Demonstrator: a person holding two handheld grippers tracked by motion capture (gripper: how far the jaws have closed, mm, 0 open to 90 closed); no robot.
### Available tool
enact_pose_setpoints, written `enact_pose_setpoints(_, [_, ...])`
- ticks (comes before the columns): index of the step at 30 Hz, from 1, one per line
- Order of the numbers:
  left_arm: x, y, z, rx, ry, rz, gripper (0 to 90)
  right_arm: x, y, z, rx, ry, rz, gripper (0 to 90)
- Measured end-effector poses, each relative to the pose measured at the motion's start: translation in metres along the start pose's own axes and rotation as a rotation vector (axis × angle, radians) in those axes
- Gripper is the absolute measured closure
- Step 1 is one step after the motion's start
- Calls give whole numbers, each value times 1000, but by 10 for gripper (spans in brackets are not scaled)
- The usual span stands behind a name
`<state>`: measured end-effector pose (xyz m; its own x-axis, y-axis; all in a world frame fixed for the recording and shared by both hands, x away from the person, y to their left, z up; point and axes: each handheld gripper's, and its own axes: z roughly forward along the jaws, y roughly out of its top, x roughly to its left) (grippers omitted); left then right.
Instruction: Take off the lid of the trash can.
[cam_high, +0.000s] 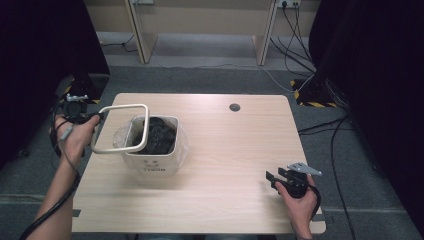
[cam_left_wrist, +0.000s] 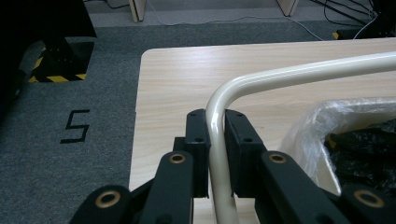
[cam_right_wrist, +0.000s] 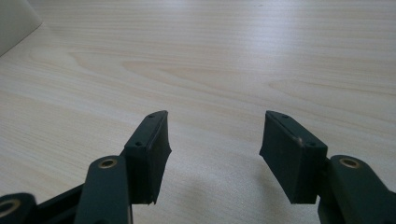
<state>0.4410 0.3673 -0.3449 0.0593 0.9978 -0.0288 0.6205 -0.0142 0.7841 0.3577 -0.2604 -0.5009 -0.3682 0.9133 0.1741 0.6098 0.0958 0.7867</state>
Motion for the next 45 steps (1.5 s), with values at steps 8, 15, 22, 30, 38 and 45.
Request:
enact_pose_setpoints(8, [11, -6, -3, 3, -3, -13, 795, 0, 0, 0, 1, 0, 0, 417])
enact_pose_setpoints(15, [18, -11, -4, 6, -11, -18, 795, 0, 0, 0, 2, 0, -1, 417])
enact_pose_setpoints(22, [25, -16, -7, 4, -14, -19, 795, 0, 0, 0, 1, -1, -1, 418])
enact_pose_setpoints(30, [34, -23, -9, 6, -18, -30, 795, 0, 0, 0, 3, -1, 0, 418])
enact_pose_setpoints(38, [41, -29, -12, 9, -23, -39, 795, 0, 0, 0, 3, -1, -1, 418])
enact_pose_setpoints(45, [48, -36, -12, 18, -15, -47, 795, 0, 0, 0, 3, -1, 0, 419])
